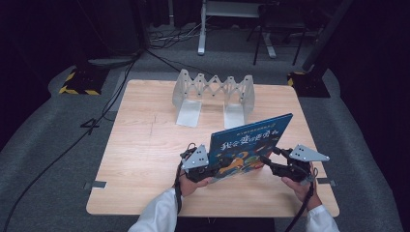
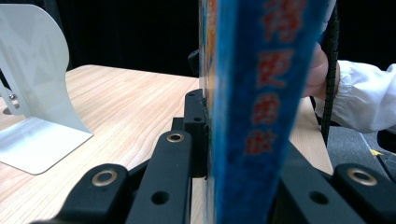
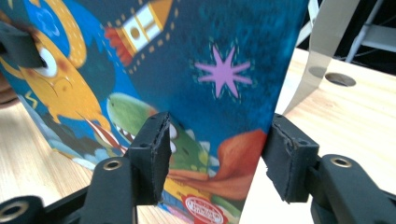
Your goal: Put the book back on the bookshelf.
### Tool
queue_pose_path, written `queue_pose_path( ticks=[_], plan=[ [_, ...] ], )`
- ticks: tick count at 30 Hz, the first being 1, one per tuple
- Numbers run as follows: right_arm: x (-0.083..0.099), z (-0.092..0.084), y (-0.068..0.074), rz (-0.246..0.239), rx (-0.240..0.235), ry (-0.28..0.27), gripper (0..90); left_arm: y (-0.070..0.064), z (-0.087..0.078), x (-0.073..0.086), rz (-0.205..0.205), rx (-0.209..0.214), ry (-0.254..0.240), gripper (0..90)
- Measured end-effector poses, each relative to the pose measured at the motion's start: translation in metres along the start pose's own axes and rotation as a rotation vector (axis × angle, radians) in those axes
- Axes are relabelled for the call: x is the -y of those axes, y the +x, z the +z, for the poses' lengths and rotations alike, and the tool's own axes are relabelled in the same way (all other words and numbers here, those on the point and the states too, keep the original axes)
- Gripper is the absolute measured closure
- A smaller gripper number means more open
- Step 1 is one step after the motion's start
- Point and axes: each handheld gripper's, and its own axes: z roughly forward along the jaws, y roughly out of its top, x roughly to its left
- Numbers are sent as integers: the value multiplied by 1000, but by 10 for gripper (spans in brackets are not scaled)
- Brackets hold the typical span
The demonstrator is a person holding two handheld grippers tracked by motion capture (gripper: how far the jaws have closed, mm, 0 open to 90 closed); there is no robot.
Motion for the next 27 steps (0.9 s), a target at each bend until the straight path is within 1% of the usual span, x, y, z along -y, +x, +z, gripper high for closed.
queue_pose_path(
  ticks=[2, 4, 6, 9, 10, 11, 12, 13, 14, 15, 16, 17, 19, 21, 24, 25, 26, 27],
  plan=[
    [2, 1, 0, 3, 6, 20, 394, 0, 0, 0, -4, -5, -2, 824],
    [4, 1, -2, 11, 1, 25, 369, 1, 0, 0, -5, -11, -5, 826],
    [5, 0, -4, 25, 5, 36, 347, 1, -1, -1, 3, -28, -2, 827],
    [7, -2, -6, 29, 8, 50, 344, 0, -2, -3, 5, -43, -1, 827],
    [12, -4, -9, 27, 18, 72, 341, 1, -3, -4, 10, -56, 2, 828],
    [12, -4, -9, 27, 18, 72, 341, 1, -3, -4, 10, -56, 2, 828],
    [14, -5, -10, 29, 23, 83, 340, 1, -4, -5, 15, -65, 6, 828],
    [17, -6, -11, 32, 27, 95, 338, 0, -5, -7, 9, -73, 10, 828],
    [19, -6, -12, 35, 31, 108, 336, 1, -6, -8, 20, -82, 10, 828],
    [22, -7, -13, 38, 38, 121, 335, 1, -7, -9, 23, -91, 13, 829],
    [24, -7, -15, 42, 44, 132, 334, 2, -9, -11, 31, -105, 17, 829],
    [28, -7, -18, 58, 43, 148, 326, 2, -10, -12, 27, -110, 22, 829],
    [29, -6, -19, 66, 43, 156, 326, 3, -12, -14, 28, -126, 29, 829],
    [32, -4, -22, 84, 51, 180, 316, 5, -15, -15, 35, -140, 40, 829],
    [35, 0, -21, 71, 56, 209, 310, 8, -18, -16, 34, -154, 42, 829],
    [36, 1, -21, 68, 58, 215, 310, 9, -19, -17, 37, -164, 43, 829],
    [38, 2, -20, 66, 59, 225, 309, 9, -21, -17, 29, -170, 41, 829],
    [39, 4, -20, 63, 57, 237, 304, 10, -22, -18, 32, -177, 42, 830]
  ],
)
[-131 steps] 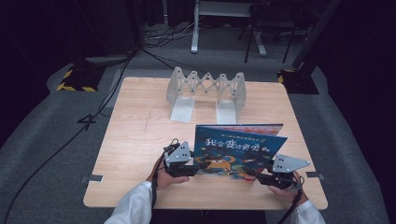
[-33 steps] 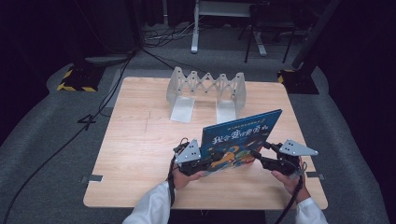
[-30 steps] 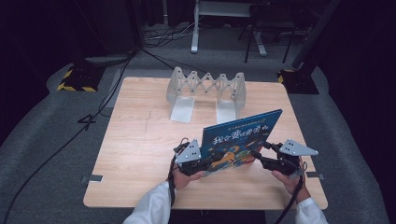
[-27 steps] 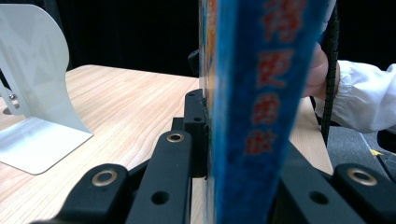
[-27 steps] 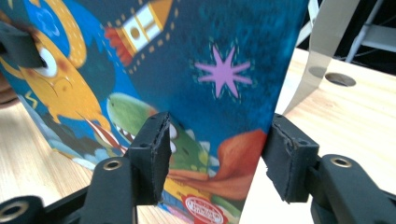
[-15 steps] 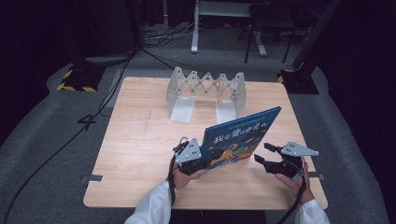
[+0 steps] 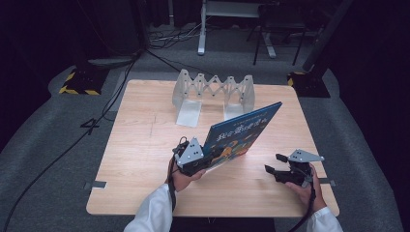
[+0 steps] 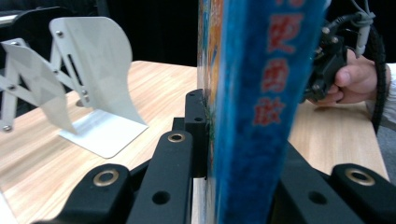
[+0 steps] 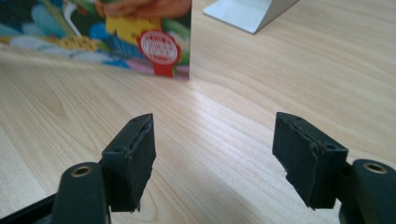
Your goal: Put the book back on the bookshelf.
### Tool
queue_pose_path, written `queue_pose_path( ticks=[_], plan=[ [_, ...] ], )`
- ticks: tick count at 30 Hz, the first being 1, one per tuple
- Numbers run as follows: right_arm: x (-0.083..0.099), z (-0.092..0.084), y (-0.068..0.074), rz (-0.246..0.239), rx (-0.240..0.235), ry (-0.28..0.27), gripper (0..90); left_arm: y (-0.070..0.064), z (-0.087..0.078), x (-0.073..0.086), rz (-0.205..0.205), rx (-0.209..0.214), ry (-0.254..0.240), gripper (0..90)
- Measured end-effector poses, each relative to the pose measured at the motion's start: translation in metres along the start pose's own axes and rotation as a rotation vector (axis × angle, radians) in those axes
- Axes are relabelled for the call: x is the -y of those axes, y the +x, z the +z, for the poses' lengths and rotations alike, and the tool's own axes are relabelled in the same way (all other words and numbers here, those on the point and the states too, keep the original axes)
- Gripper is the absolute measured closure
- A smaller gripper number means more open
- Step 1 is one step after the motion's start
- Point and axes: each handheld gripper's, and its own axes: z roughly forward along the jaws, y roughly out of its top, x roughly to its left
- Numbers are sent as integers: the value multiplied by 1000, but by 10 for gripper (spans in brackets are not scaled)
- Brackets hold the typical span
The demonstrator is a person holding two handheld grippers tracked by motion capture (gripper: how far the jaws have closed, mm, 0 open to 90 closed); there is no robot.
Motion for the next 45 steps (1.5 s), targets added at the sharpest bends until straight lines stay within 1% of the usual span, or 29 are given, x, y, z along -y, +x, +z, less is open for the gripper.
queue_pose_path(
  ticks=[2, 3, 6, 9, 11, 13, 15, 17, 22, 24, 26, 28, 29, 30, 32, 34, 40, 43, 45],
  plan=[
    [2, 2, 1, -9, 8, 13, 292, 2, -3, -1, 10, -11, 4, 830],
    [3, 3, 0, -6, 2, 16, 290, 4, -5, -2, 22, -26, 6, 830],
    [7, 7, -2, 3, 3, 41, 288, 7, -9, -4, 20, -53, 6, 830],
    [8, 8, -4, 17, 0, 59, 288, 10, -13, -6, 35, -80, 13, 830],
    [9, 9, -4, 22, -2, 70, 289, 12, -15, -8, 47, -91, 22, 830],
    [9, 11, -4, 13, 6, 93, 289, 13, -17, -10, 57, -108, 32, 830],
    [10, 12, -3, 8, 1, 100, 289, 15, -19, -11, 63, -121, 35, 830],
    [10, 14, -2, -5, 6, 114, 289, 17, -20, -12, 67, -135, 37, 830],
    [10, 15, -1, -14, 4, 124, 289, 24, -25, -16, 74, -172, 45, 830],
    [11, 15, -2, -5, 2, 128, 289, 27, -28, -17, 80, -198, 54, 831],
    [11, 15, -2, -7, 2, 130, 289, 30, -31, -18, 83, -218, 49, 830],
    [11, 15, -2, -7, -1, 129, 288, 35, -36, -18, 77, -224, 53, 831],
    [11, 15, -2, -7, 1, 131, 289, 35, -36, -18, 77, -224, 53, 831],
    [11, 15, -2, -7, 2, 132, 289, 39, -40, -18, 76, -244, 59, 830],
    [11, 15, -2, -7, 2, 132, 289, 42, -44, -18, 69, -262, 63, 830],
    [11, 15, -3, -6, 3, 130, 288, 46, -48, -17, 69, -277, 70, 830],
    [11, 14, -3, -1, 6, 128, 289, 54, -59, -18, 50, -314, 55, 830],
    [11, 14, -3, -2, 5, 131, 289, 58, -63, -19, 50, -327, 57, 831],
    [11, 14, -3, -2, 5, 131, 289, 60, -66, -20, 57, -348, 64, 831]
  ],
)
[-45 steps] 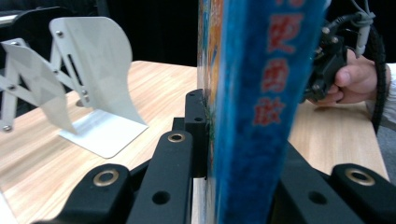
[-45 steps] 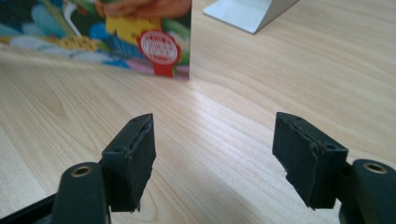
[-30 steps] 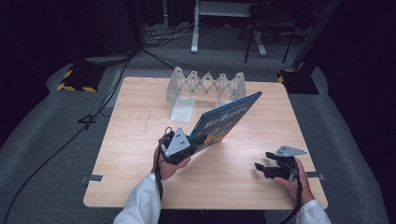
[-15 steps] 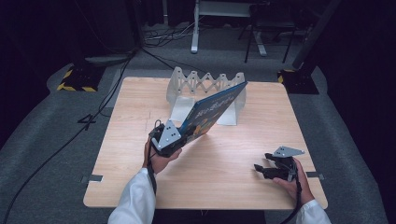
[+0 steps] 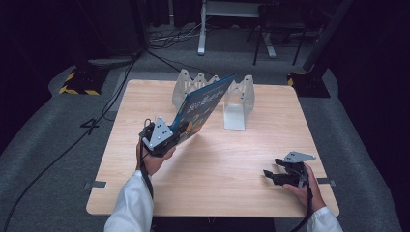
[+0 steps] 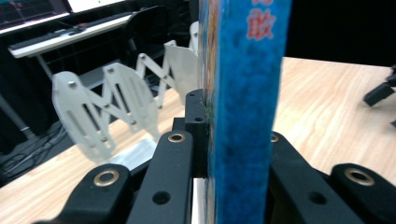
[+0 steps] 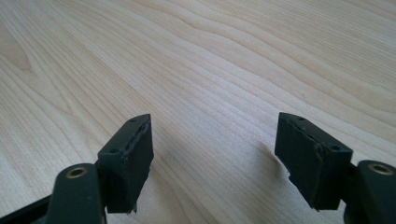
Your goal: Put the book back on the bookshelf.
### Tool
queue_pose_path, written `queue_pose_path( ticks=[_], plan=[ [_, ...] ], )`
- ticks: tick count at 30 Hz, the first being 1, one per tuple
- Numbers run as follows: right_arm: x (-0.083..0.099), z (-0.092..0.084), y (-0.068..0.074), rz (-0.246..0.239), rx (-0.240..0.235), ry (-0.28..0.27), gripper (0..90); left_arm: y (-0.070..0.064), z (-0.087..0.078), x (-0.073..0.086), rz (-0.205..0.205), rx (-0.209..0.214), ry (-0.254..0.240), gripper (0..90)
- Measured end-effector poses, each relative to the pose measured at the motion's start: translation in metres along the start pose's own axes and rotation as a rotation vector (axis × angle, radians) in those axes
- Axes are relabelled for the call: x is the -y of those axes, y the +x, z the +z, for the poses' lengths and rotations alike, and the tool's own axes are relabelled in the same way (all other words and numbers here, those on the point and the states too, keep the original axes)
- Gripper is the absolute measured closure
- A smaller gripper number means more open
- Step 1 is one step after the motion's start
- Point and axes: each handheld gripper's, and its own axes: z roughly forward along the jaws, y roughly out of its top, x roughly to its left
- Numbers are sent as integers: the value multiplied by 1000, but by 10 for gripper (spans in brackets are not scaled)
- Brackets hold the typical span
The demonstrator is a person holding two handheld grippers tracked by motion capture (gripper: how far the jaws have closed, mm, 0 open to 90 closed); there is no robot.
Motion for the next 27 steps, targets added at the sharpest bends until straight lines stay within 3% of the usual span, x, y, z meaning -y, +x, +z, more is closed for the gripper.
queue_pose_path(
  ticks=[8, 13, 20, 27],
  plan=[
    [0, 0, 0, -3, -4, 2, 291, 21, -5, 3, -44, -80, -10, 830],
    [0, 0, 0, -10, -9, 5, 293, 30, 1, 14, -124, -118, -31, 829],
    [0, 1, 1, -18, -10, 6, 293, 33, 16, 27, -196, -154, -48, 829],
    [1, 2, 1, -25, -6, 7, 288, 33, 20, 37, -268, -198, -85, 827]
  ],
)
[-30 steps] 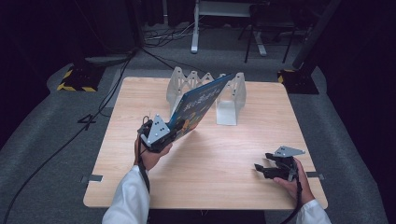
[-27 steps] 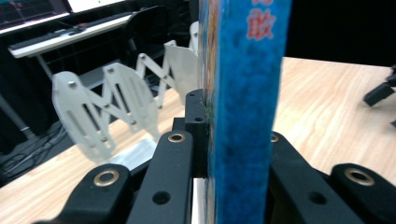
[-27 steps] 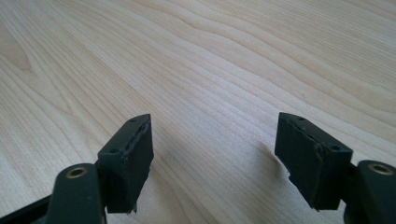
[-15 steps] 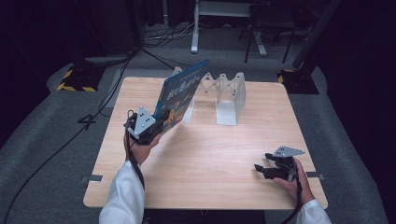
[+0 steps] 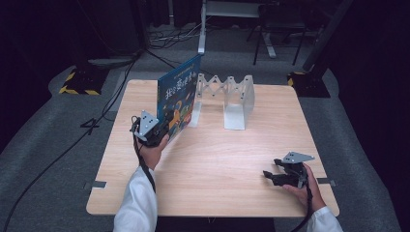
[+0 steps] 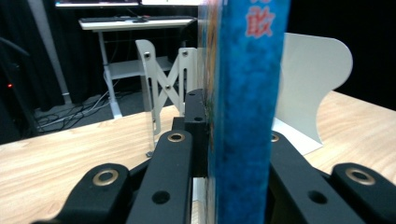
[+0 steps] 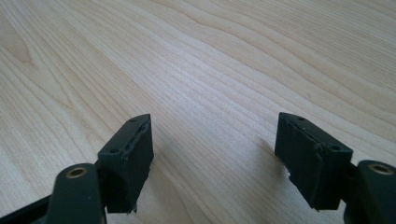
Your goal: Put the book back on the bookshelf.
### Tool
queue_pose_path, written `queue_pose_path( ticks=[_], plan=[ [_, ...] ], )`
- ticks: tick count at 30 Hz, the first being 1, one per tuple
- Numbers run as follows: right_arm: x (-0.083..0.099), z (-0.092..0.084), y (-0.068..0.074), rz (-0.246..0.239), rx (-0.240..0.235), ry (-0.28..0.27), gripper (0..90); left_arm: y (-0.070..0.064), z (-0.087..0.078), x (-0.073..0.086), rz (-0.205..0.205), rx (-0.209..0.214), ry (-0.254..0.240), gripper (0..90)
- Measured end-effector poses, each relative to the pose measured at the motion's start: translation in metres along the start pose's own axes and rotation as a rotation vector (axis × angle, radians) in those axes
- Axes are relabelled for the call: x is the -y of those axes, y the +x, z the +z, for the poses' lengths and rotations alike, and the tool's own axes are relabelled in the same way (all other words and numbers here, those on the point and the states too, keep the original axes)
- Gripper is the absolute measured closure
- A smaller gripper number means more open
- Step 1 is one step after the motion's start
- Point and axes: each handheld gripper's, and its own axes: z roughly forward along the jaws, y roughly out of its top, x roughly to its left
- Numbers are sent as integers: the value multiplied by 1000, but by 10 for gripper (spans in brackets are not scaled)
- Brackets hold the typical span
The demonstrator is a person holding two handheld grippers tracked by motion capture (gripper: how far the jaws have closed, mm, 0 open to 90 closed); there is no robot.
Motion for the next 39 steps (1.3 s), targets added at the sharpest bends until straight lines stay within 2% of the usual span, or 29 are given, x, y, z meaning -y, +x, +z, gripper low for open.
queue_pose_path(
  ticks=[2, 9, 16, 28, 39],
  plan=[
    [0, 1, 1, -6, 2, 4, 287, -2, 2, 3, -17, -15, -4, 826],
    [0, 1, 2, -9, -1, 4, 286, -10, 12, 14, -5, -16, 28, 825],
    [0, 1, 2, -12, -2, 3, 286, -9, 23, 20, -15, -20, 62, 823],
    [1, 2, 2, -10, -7, -2, 285, -10, 46, 11, -21, -53, 107, 822],
    [1, 2, 3, -14, -9, -6, 285, -8, 64, 5, -50, -84, 127, 812]
  ],
)
